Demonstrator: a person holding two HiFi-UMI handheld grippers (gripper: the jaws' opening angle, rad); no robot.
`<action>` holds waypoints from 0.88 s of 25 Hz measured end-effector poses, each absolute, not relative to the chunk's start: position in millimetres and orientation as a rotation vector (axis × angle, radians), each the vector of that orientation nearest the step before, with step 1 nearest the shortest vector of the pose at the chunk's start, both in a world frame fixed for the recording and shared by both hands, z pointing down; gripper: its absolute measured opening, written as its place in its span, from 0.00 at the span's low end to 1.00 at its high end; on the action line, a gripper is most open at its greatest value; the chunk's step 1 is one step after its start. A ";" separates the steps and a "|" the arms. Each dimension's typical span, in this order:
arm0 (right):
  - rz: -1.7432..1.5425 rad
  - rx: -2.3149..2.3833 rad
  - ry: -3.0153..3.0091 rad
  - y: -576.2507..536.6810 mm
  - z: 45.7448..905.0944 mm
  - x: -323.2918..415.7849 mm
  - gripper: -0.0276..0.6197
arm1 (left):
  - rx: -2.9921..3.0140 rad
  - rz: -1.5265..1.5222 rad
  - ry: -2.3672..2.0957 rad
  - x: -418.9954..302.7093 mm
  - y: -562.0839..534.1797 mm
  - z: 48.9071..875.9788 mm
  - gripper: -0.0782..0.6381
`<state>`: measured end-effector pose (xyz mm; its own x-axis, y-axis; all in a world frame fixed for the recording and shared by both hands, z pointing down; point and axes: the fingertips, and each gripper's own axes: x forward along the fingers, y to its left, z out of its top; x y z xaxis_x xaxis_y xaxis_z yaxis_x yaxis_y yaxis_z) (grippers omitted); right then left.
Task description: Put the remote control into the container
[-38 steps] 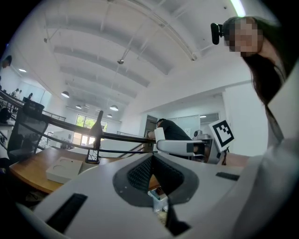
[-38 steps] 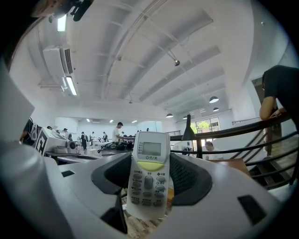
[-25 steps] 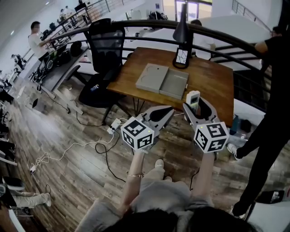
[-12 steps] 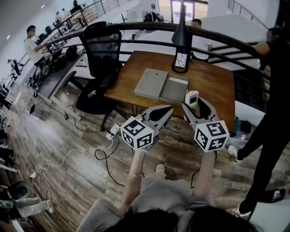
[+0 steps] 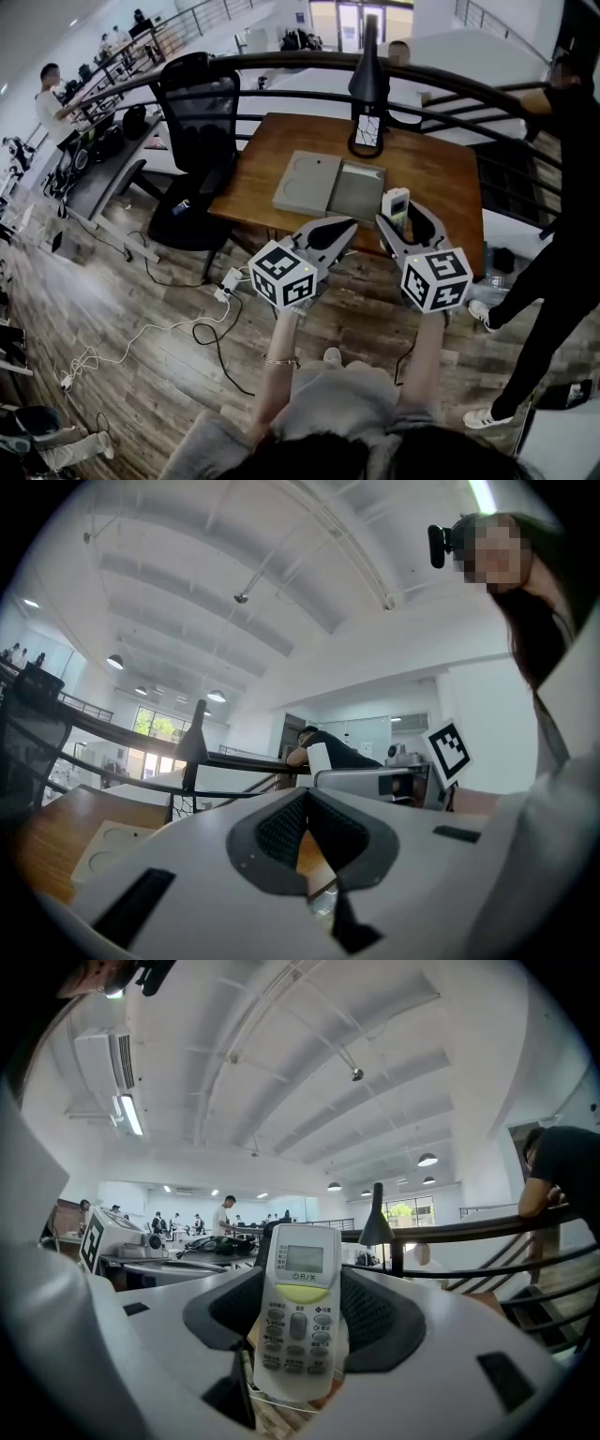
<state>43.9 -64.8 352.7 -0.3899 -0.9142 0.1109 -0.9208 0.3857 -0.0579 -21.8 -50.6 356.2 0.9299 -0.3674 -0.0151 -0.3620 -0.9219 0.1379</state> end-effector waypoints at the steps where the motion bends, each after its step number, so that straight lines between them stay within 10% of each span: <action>1: 0.172 1.708 -2.561 -65.3 353.2 43.2 0.43 | 2.956 -0.064 -0.556 -22.8 -51.7 356.1 0.11; 22: 0.295 1.698 -2.529 -137.4 381.4 52.6 0.43 | 2.901 0.001 -0.563 -22.3 -117.6 382.6 0.11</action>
<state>52.6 -137.4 381.4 -0.3818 -0.9078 0.1736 -0.9234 0.3666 -0.1142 -22.3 -117.6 382.6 0.9281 -0.3706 0.0359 -0.3708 -0.9108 0.1817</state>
